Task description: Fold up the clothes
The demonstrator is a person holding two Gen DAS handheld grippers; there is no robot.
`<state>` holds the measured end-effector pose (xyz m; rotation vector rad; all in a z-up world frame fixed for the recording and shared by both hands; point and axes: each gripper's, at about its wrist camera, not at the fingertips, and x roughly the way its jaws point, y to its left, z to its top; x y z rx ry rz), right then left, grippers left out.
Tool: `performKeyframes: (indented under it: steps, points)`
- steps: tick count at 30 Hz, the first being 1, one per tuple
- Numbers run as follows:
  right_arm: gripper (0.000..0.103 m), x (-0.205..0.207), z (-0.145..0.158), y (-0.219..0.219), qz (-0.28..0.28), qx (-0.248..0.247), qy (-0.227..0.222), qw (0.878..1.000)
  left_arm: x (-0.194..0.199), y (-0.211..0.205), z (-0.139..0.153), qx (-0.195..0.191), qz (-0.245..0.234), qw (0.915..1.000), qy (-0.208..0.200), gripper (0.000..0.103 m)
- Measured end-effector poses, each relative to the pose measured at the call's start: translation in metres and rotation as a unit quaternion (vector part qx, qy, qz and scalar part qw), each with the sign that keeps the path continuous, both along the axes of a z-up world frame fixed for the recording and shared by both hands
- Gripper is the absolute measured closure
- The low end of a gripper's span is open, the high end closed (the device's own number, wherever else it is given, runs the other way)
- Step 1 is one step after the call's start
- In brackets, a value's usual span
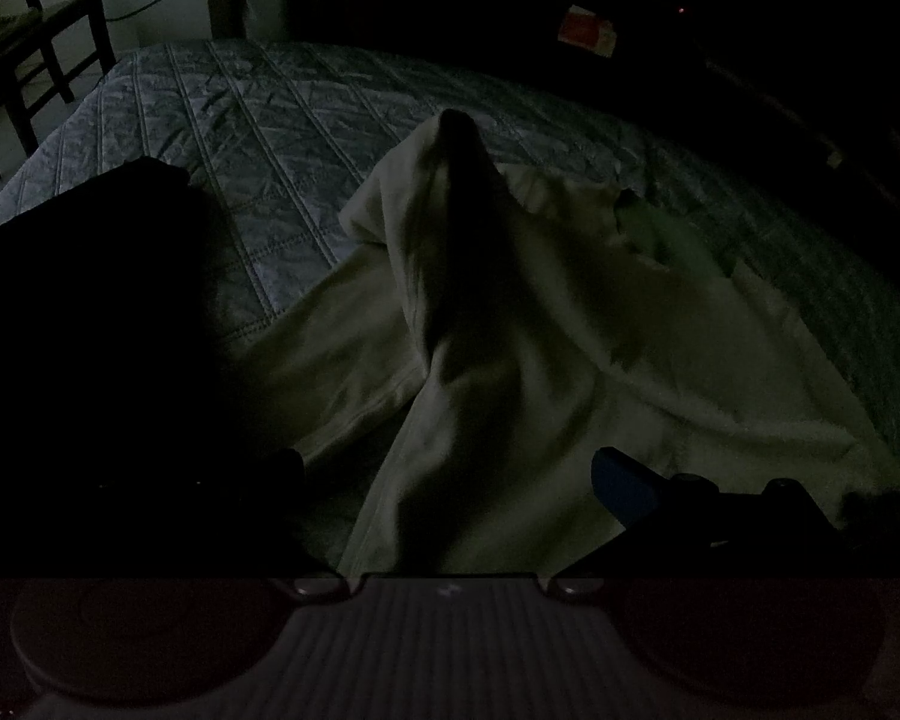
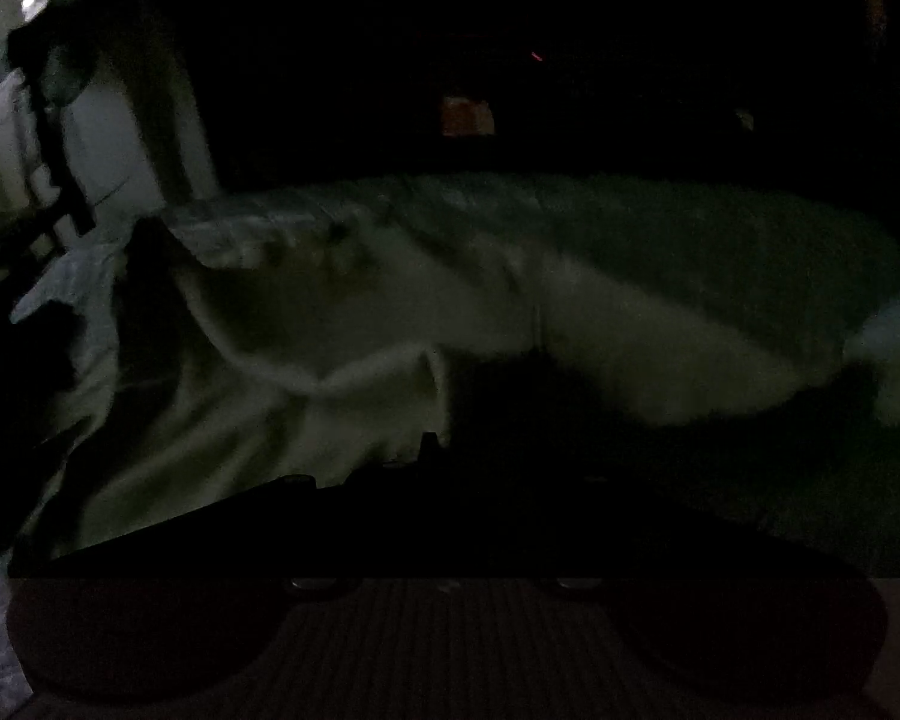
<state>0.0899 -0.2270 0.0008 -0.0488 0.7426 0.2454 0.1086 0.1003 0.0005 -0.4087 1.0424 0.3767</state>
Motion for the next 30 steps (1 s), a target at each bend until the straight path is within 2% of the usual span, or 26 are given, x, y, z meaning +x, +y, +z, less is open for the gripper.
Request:
performKeyframes:
  steps: [2, 4, 6, 7, 8, 10, 12, 14, 16, 17, 19, 21, 24, 25, 26, 27, 28, 29, 30]
  points:
    - [0.1, -0.004, 0.023, 0.011, 0.033, -0.074, -0.049, 0.996, 0.0, 0.001, 0.0, 0.0, 0.001, 1.0, 0.0, 0.001]
    - [0.1, -0.009, 0.044, 0.022, 0.065, -0.14, -0.097, 0.983, 0.0, 0.002, 0.0, -0.001, 0.003, 1.0, -0.001, 0.001]
    - [0.098, -0.02, 0.053, 0.032, 0.09, -0.202, -0.159, 0.962, 0.0, 0.002, 0.0, -0.002, 0.004, 1.0, -0.001, 0.001]
    - [0.094, -0.026, 0.048, 0.038, 0.093, -0.255, -0.189, 0.944, 0.0, 0.003, 0.001, -0.002, 0.005, 1.0, -0.001, 0.001]
    - [0.094, -0.025, 0.043, 0.038, 0.086, -0.272, -0.182, 0.941, 0.0, 0.003, 0.001, -0.003, 0.005, 1.0, -0.002, 0.001]
    - [0.093, -0.012, 0.038, 0.014, 0.043, -0.16, -0.085, 0.982, -0.001, 0.003, 0.001, -0.003, 0.004, 1.0, -0.003, 0.001]
    - [0.089, -0.019, 0.033, -0.014, -0.013, -0.064, -0.052, 0.997, -0.002, 0.005, 0.002, -0.005, 0.005, 1.0, -0.004, 0.001]
    - [0.076, -0.028, 0.026, -0.04, -0.067, 0.025, -0.021, 0.997, -0.002, 0.007, 0.003, -0.007, 0.007, 0.9999, -0.006, 0.001]
    - [0.065, -0.04, 0.005, -0.056, -0.097, 0.093, 0.038, 0.99, -0.002, 0.007, 0.003, -0.007, 0.006, 0.9999, -0.008, 0.001]
    - [0.067, -0.045, -0.008, -0.061, -0.105, 0.112, 0.071, 0.986, -0.002, 0.005, 0.003, -0.006, 0.004, 1.0, -0.007, 0.001]
    - [0.065, -0.054, -0.032, -0.059, -0.117, 0.085, 0.113, 0.983, -0.003, 0.004, 0.002, -0.003, 0.0, 1.0, -0.004, 0.001]
    - [0.065, -0.058, -0.045, -0.052, -0.116, 0.075, 0.128, 0.982, -0.003, 0.005, 0.001, 0.0, 0.0, 1.0, -0.002, 0.001]
    - [0.065, -0.058, -0.05, -0.024, -0.052, 0.064, 0.12, 0.989, -0.004, 0.007, 0.0, 0.002, 0.006, 1.0, -0.001, 0.001]
    - [0.058, -0.06, -0.052, -0.011, -0.032, 0.05, 0.112, 0.992, -0.004, 0.007, 0.0, 0.003, 0.007, 1.0, -0.001, 0.001]
    - [0.056, -0.062, -0.054, -0.001, -0.02, 0.036, 0.104, 0.994, -0.004, 0.007, -0.001, 0.002, 0.008, 1.0, 0.001, 0.001]
    - [0.061, -0.065, -0.054, 0.005, -0.012, 0.033, 0.099, 0.994, -0.004, 0.007, -0.001, 0.002, 0.008, 1.0, 0.002, 0.001]
    - [0.096, -0.067, -0.055, 0.01, -0.004, 0.03, 0.094, 0.995, -0.004, 0.007, -0.001, 0.002, 0.007, 1.0, 0.002, 0.001]
    - [0.102, -0.07, -0.054, 0.013, 0.006, 0.031, 0.09, 0.995, -0.004, 0.006, -0.001, 0.002, 0.006, 1.0, 0.001, 0.001]
    - [0.102, -0.074, -0.05, 0.013, 0.018, 0.036, 0.089, 0.995, -0.004, 0.006, 0.0, 0.002, 0.005, 1.0, 0.0, 0.001]
